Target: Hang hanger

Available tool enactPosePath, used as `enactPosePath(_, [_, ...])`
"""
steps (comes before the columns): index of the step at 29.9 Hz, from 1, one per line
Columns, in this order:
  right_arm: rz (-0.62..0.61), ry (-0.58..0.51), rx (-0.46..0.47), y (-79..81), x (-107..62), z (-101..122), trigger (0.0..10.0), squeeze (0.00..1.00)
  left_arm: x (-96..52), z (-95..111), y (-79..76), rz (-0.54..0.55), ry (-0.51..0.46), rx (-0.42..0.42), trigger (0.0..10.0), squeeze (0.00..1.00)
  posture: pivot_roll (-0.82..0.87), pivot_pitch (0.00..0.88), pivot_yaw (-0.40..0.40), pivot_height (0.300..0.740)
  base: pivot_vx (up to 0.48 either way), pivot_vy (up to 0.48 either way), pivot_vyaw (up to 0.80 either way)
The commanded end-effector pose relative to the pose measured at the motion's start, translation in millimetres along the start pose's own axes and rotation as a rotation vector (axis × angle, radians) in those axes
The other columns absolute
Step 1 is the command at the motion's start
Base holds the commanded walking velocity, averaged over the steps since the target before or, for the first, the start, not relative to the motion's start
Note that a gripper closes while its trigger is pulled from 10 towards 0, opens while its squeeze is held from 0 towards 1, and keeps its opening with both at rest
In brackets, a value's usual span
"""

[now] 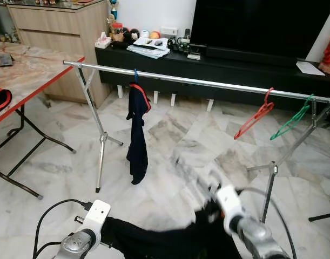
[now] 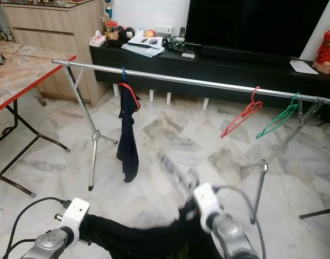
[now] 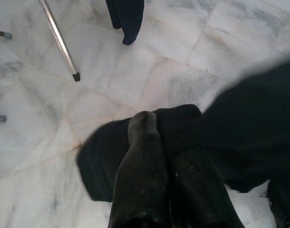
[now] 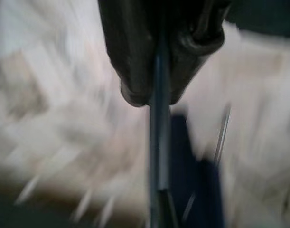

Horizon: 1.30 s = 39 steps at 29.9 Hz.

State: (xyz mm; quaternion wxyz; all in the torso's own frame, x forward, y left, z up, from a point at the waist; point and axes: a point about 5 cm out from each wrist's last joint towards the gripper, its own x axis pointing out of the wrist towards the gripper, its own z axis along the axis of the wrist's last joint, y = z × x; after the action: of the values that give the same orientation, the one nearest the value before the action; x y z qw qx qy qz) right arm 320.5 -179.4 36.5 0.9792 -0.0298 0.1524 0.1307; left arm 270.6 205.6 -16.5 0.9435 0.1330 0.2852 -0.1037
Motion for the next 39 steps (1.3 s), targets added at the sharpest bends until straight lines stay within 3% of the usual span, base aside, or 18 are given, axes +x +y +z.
enactPosePath(1, [-0.134, -0.111, 0.125, -8.9, -1.6, 9, 10.0, 0.0, 1.0, 6, 0.5, -0.003, -0.03, -0.016, 10.0, 0.0, 0.05, 0.051, -0.064, 0.74, 0.0, 0.0, 0.0])
enactPosePath(4, [-0.257, -0.186, 0.217, -14.0, -4.3, 11, 10.0, 0.0, 1.3, 7, -0.2, -0.006, -0.039, -0.028, 10.0, 0.0, 0.06, 0.053, -0.061, 0.74, 0.0, 0.0, 0.0])
enactPosePath(7, [-0.338, -0.228, 0.248, -17.9, -6.2, 14, 10.0, 0.0, 1.2, 7, -0.2, -0.007, -0.045, -0.037, 10.0, 0.0, 0.06, 0.054, -0.061, 0.74, 0.0, 0.0, 0.0])
enactPosePath(9, [-0.41, -0.241, 0.157, -21.3, -7.8, 18, 10.0, 0.0, 1.2, 8, -0.6, -0.011, -0.051, -0.044, 10.0, 0.0, 0.05, 0.056, -0.058, 0.74, 0.0, 0.0, 0.0])
enactPosePath(10, [-0.436, -0.247, 0.048, -20.6, -7.5, 22, 10.0, 0.0, 1.2, 8, -0.7, -0.012, -0.052, -0.045, 10.0, 0.0, 0.06, 0.057, -0.056, 0.74, 0.0, 0.0, 0.0])
enactPosePath(11, [-0.456, -0.273, -0.15, -15.9, -6.2, 30, 10.0, 0.0, 1.3, 8, -0.9, -0.015, -0.052, -0.047, 10.0, 0.0, 0.06, 0.059, -0.055, 0.74, 0.0, 0.0, 0.0])
enactPosePath(13, [-0.467, -0.318, -0.375, -10.2, -4.8, 40, 10.0, 0.0, 1.5, 8, -1.6, -0.02, -0.055, -0.05, 10.0, 0.0, 0.06, 0.059, -0.055, 0.74, 0.0, 0.0, 0.0])
enactPosePath(16, [-0.497, -0.388, -0.565, -5.5, -4.6, 49, 10.0, 0.0, 1.7, 9, -2.6, -0.025, -0.063, -0.057, 10.0, 0.0, 0.06, 0.058, -0.054, 0.74, 0.0, 0.0, 0.0])
enactPosePath(19, [-0.525, -0.382, -0.601, -8.2, -4.3, 50, 10.0, 0.0, 2.1, 10, -3.7, -0.029, -0.069, -0.06, 10.0, 0.0, 0.06, 0.058, -0.053, 0.74, 0.0, 0.0, 0.0])
enactPosePath(23, [-0.612, -0.355, -0.395, -24.0, -7.4, 50, 10.0, 0.0, 2.0, 13, -4.2, -0.034, -0.099, -0.081, 10.0, 0.0, 0.06, 0.058, -0.051, 0.74, 0.0, 0.0, 0.0])
enactPosePath(24, [-0.617, -0.316, -0.153, -29.5, -6.2, 47, 10.0, 0.0, 2.0, 14, -3.8, -0.034, -0.104, -0.086, 10.0, 0.0, 0.06, 0.057, -0.049, 0.74, 0.0, 0.0, 0.0])
enactPosePath(26, [-0.594, -0.291, 0.238, -32.2, -3.4, 39, 10.0, 0.0, 2.1, 15, -3.3, -0.034, -0.107, -0.089, 10.0, 0.0, 0.06, 0.057, -0.046, 0.74, 0.0, 0.0, 0.0])
enactPosePath(28, [-0.499, -0.309, 0.523, -28.9, 1.9, 38, 10.0, 0.0, 2.1, 15, -3.2, -0.036, -0.107, -0.089, 10.0, 0.0, 0.06, 0.056, -0.045, 0.74, 0.0, 0.0, 0.0])
enactPosePath(29, [-0.363, -0.362, 0.723, -22.8, 7.4, 43, 10.0, 0.0, 2.2, 15, -3.6, -0.04, -0.108, -0.093, 10.0, 0.0, 0.06, 0.056, -0.044, 0.74, 0.0, 0.0, 0.0])
enactPosePath(31, [-0.209, -0.426, 0.808, -15.2, 10.9, 51, 10.0, 0.0, 2.3, 15, -3.9, -0.044, -0.108, -0.093, 10.0, 0.0, 0.06, 0.056, -0.043, 0.74, 0.0, 0.0, 0.0])
enactPosePath(32, [-0.209, -0.426, 0.808, -15.2, 10.9, 51, 10.0, 0.0, 2.3, 15, -3.9, -0.044, -0.108, -0.093, 10.0, 0.0, 0.06, 0.056, -0.043, 0.74, 0.0, 0.0, 0.0])
enactPosePath(35, [-0.025, -0.51, 0.876, -6.2, 13.0, 63, 10.0, 0.0, 2.2, 15, -3.8, -0.047, -0.108, -0.094, 10.0, 0.0, 0.06, 0.056, -0.042, 0.74, 0.0, 0.0, 0.0])
enactPosePath(39, [0.219, -0.693, 1.094, -8.5, 8.6, 76, 10.0, 0.0, 1.7, 14, -3.6, -0.052, -0.11, -0.101, 10.0, 0.0, 0.07, 0.056, -0.043, 0.74, 0.0, 0.0, 0.0])
